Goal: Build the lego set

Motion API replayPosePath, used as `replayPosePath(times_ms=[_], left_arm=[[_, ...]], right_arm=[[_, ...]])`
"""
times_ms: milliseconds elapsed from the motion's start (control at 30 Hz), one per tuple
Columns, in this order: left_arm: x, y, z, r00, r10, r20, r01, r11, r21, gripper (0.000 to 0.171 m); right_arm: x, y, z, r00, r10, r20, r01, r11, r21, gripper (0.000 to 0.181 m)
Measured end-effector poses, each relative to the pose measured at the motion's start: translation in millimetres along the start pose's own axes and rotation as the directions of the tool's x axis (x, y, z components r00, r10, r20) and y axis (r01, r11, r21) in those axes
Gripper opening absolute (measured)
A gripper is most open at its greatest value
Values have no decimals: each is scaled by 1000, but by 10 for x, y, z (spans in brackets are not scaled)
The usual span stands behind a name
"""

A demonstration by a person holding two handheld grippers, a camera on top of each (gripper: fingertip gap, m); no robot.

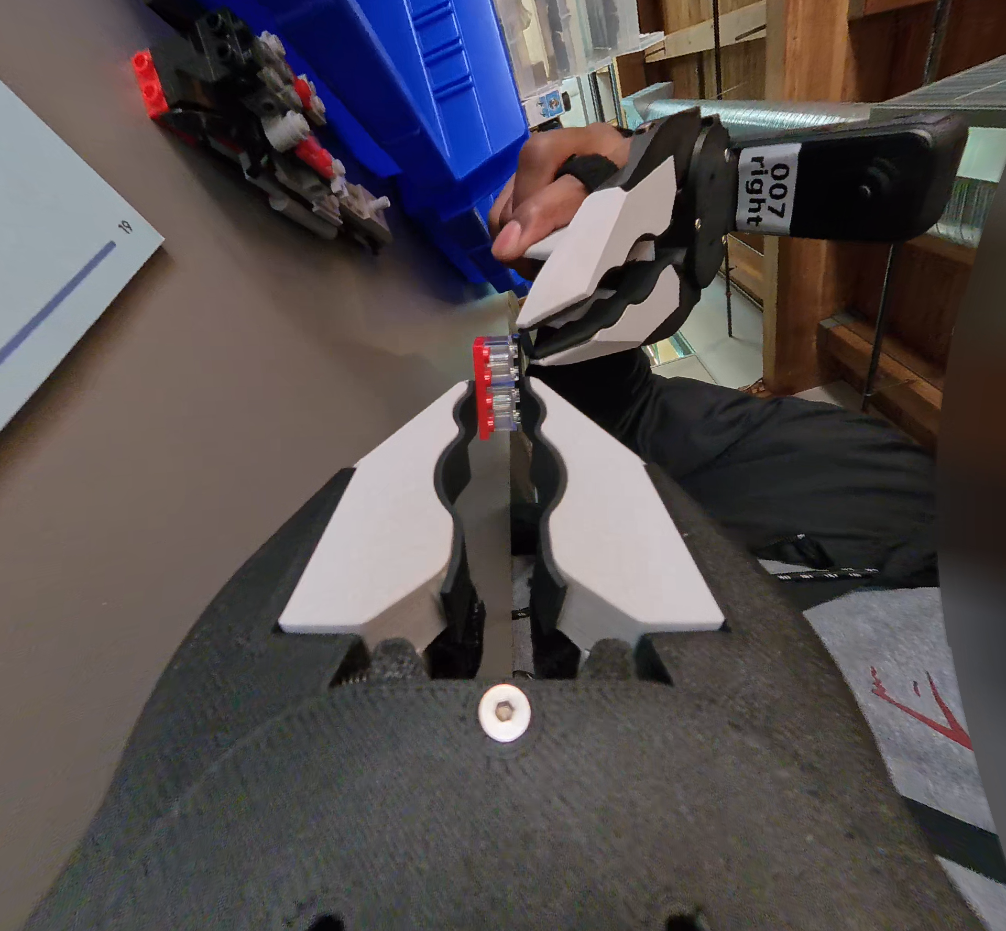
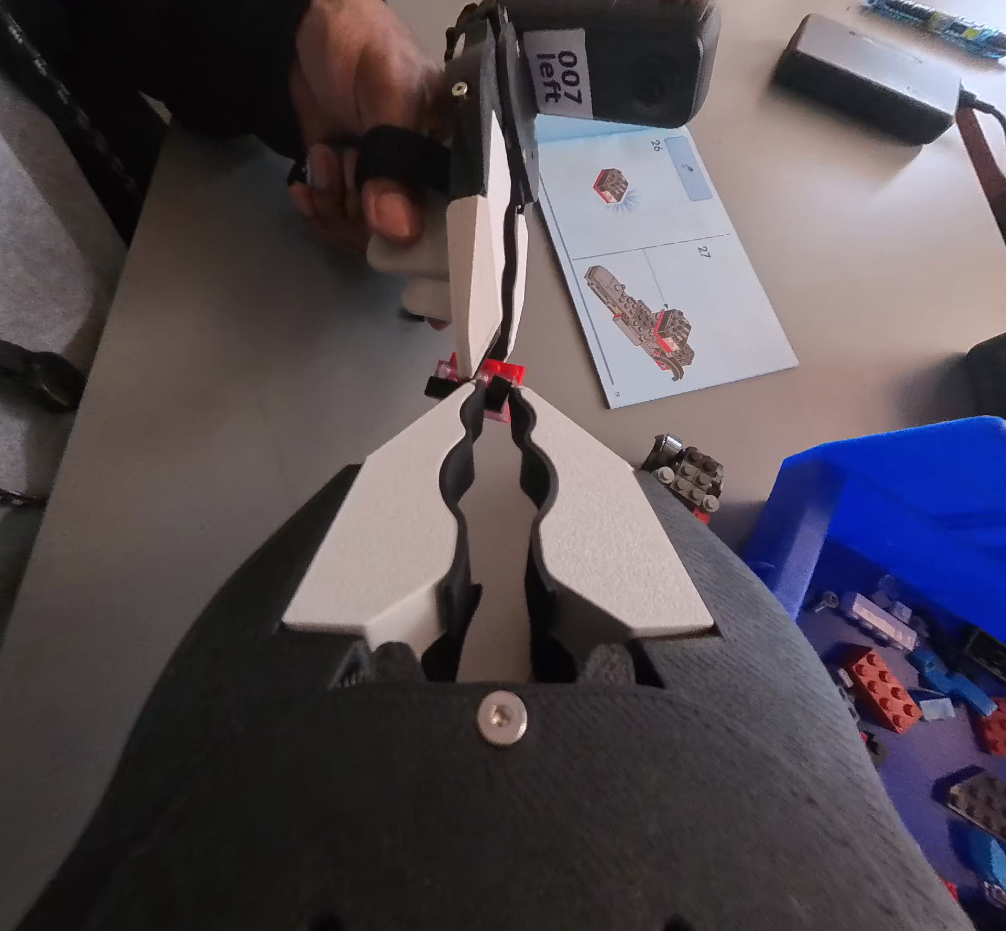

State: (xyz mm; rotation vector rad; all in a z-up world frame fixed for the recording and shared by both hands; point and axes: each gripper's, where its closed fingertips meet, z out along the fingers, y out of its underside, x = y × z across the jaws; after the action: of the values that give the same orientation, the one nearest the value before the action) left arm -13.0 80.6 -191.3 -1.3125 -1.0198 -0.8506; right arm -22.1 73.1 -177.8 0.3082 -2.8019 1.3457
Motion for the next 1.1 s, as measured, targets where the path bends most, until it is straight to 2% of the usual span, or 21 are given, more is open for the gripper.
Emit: replayPosePath(times_ms=[700, 833, 967, 1100], left_arm=[[-23, 38, 23, 1000, 19, 23, -19, 1000, -24, 15], [-28, 32, 18, 999, 31, 32, -30, 999, -25, 15], [-28, 10, 1, 997, 58, 47, -57, 998, -21, 15], [37, -20, -10, 996, 89, 22, -88, 996, -11, 15]], right_arm=[[-24, 52, 46, 998, 30, 55, -30, 1000, -3, 11], [7, 60, 32, 998, 48, 45, -48, 999, -3, 16], [53, 19, -4, 980, 191, 51, -194, 979, 60, 25], [85, 39, 9, 892, 445, 83, -453, 884, 118, 30]])
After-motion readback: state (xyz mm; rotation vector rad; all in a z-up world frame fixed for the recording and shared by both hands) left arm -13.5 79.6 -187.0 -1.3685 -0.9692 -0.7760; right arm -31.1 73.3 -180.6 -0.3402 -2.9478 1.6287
